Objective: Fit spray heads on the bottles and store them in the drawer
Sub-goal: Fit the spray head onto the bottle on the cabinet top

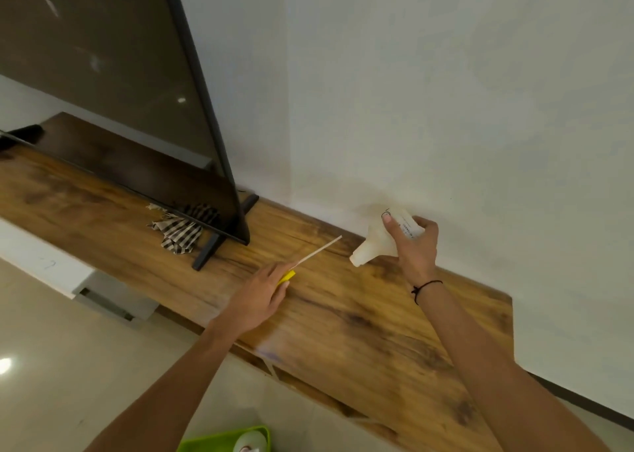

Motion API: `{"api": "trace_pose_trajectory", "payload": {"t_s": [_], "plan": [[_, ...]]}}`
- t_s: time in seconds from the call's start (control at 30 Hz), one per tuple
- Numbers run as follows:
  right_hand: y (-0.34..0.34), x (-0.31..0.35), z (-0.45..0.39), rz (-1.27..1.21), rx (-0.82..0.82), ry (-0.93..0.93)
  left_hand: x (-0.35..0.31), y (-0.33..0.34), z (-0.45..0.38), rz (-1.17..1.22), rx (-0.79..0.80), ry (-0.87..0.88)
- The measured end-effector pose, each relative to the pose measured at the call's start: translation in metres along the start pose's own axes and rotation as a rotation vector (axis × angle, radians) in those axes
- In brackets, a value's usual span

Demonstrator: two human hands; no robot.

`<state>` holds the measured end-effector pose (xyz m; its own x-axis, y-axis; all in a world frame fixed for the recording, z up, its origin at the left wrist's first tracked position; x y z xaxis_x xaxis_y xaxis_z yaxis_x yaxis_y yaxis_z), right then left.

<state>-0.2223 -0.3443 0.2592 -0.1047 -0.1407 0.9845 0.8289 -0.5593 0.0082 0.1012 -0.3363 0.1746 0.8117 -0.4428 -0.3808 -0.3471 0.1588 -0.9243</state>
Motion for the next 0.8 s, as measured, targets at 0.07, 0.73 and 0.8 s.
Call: {"api": "trace_pose_trajectory", "payload": {"t_s": [0.07, 0.73, 0.8], "plan": [[0.002, 0.005, 0.0, -0.072, -0.024, 0.045, 0.0, -0.002, 0.005, 0.007, 0.027, 0.02], [0.017, 0.008, 0.01, -0.261, -0.027, 0.156, -0.001, -0.007, 0.024, 0.097, 0.014, -0.047], [0.018, 0.006, 0.011, -0.253, -0.034, 0.162, 0.0, -0.007, 0.025, 0.09, 0.015, -0.037]]}}
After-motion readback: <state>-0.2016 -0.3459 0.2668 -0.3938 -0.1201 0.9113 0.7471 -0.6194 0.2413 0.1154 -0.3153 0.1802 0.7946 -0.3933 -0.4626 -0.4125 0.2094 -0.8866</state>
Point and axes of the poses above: each hand's wrist, its own z-axis away from the middle knuckle, its own y-axis out of the palm, x = y × z, the point moved 3 cm from there along -z, towards the middle knuckle, and after that the axes turned 11 degrees about -z, right-handed, at the moved point
